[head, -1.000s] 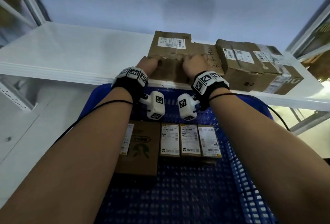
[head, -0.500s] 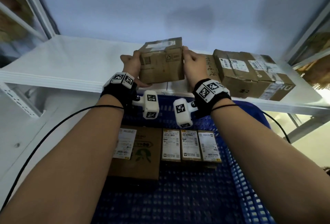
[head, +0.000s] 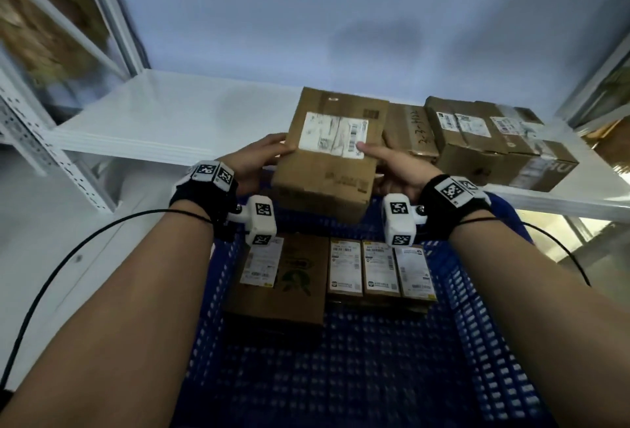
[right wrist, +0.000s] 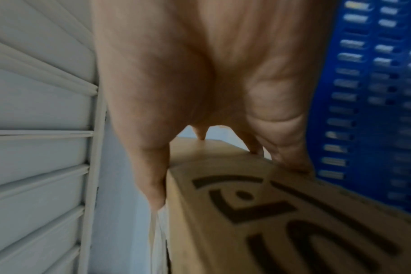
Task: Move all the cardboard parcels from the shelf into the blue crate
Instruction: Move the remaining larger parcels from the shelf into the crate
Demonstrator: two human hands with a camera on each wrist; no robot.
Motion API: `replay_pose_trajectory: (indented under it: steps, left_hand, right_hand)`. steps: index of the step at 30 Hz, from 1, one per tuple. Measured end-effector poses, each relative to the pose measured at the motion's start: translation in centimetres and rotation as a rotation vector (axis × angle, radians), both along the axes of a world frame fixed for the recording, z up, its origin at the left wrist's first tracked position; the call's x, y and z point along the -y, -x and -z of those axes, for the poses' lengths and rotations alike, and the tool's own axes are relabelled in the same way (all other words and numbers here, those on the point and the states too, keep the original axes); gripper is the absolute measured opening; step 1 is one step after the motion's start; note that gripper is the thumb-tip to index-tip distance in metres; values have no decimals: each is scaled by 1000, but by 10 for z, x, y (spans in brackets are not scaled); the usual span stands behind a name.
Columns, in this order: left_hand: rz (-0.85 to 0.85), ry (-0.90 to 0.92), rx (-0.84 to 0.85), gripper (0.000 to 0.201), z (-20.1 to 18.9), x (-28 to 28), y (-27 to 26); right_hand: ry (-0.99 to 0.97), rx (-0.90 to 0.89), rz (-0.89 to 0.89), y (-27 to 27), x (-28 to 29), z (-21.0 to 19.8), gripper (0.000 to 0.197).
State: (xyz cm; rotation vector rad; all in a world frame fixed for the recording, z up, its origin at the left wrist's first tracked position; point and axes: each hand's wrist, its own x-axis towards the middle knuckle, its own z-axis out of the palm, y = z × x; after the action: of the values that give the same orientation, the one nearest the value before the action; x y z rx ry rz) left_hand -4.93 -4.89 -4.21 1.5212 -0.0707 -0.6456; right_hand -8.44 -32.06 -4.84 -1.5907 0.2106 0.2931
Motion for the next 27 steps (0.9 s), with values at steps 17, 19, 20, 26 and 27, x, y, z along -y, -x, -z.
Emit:
replay_pose_trajectory:
  steps: [17,19,20,26,27]
  left_hand:
    - [231,-972,127,34,110,-24,11]
    - [233,-1124,214,36,113,-18,6]
    - [241,-1170,204,35,113,-16,3]
    - [245,-1227,242,29,92,-10,-6]
    - [242,-1245,256,33,100,-13,-14]
  right_hand:
    - [338,-328,-131,55,-71,132,28]
    - [326,-337,-29,46,-85,148,19]
    - [329,-343,-1,41,-91,156,23]
    - [359,-286,40,31,-118,148,31]
    - [352,-268,9,33,-124,146,34]
